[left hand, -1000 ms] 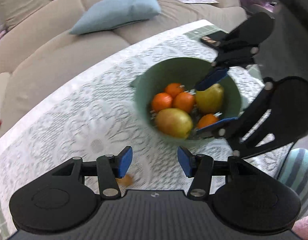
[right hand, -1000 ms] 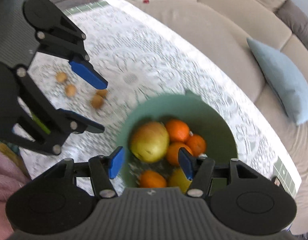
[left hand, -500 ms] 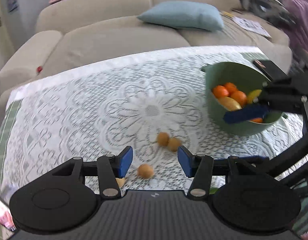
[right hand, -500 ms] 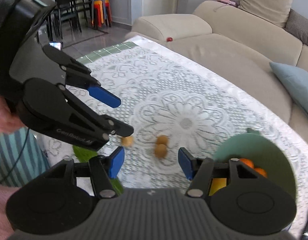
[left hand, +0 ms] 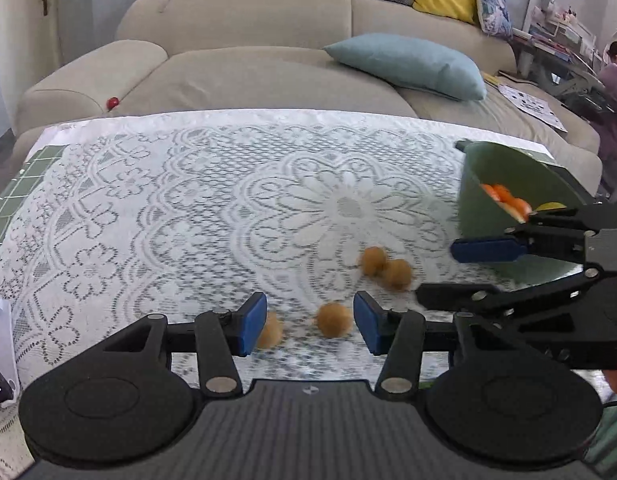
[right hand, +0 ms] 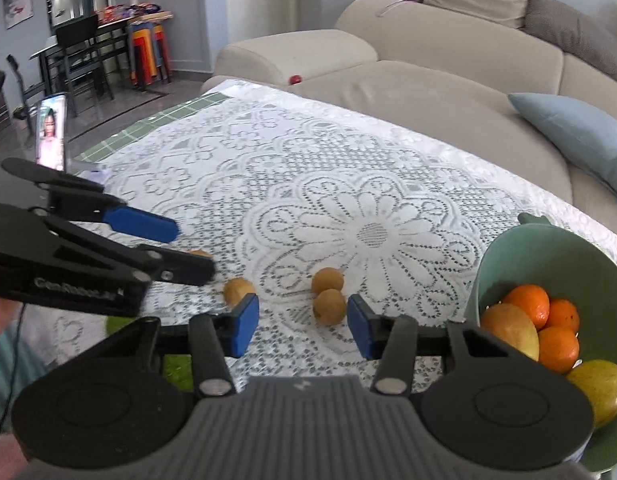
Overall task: Organize fruits
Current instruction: 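Move both tools away from the colander toward the kiwis on the table, then grasp a kiwi with the left tool while the right tool grasps another kiwi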
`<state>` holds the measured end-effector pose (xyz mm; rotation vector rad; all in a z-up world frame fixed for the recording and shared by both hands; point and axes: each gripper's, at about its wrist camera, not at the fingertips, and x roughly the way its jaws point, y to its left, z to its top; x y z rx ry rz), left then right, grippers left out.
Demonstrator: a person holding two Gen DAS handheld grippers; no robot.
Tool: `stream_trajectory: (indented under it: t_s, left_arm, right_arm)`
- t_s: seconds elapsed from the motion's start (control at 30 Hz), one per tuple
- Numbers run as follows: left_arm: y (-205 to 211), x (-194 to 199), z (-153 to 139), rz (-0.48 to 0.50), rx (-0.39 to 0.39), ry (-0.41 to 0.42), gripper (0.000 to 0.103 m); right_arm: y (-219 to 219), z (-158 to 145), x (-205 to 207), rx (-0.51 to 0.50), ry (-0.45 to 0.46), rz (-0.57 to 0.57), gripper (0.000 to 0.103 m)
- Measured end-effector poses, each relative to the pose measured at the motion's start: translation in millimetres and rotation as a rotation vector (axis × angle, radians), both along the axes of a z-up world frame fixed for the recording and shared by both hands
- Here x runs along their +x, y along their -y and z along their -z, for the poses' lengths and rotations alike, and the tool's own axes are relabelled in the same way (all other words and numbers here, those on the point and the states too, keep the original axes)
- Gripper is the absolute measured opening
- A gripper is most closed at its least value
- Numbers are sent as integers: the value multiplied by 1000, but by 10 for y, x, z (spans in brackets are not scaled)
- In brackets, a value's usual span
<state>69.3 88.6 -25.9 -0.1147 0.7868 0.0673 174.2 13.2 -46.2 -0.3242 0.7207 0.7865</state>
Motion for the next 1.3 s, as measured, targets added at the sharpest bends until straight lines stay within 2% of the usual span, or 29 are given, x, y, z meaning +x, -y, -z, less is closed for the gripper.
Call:
stream_trajectory:
  t_s: [0.07, 0.2, 0.3, 0.47, 0.73, 0.83, 0.9, 1.2, 1.3]
  left_arm:
    - [-54, -14, 63, -14, -15, 17, 56]
    - [-126, -57, 178, -36, -68, 58, 55]
    - [-138, -76, 242, -73, -58, 67, 52]
    - [-91, -69, 293, -46, -36, 57, 52]
    - [-142, -15, 419, -71, -15, 25, 52]
    - [-195, 8, 453, -91, -25, 13, 47]
    - [-212, 6, 460, -96, -29, 13, 45]
    - [-274, 20, 467, -128, -37, 15, 35]
    - [-288, 29, 471, -138, -38, 14, 32]
  right_arm:
    - [3, 54, 11, -2, 14, 25, 41]
    - [-5, 123, 4, -17, 55, 67, 41]
    - [-12, 155, 9, 6, 50, 69, 41]
    - [-45, 265, -19, -10, 57, 63, 40]
    - [-75, 316, 33, 1, 68, 81, 40]
    - [-68, 329, 86, 29, 30, 99, 39]
    - [-85, 352, 101, 22, 29, 101, 34]
    - [-142, 428, 160, 19, 3, 100, 31]
    - [-138, 442, 189, 14, 1, 114, 25]
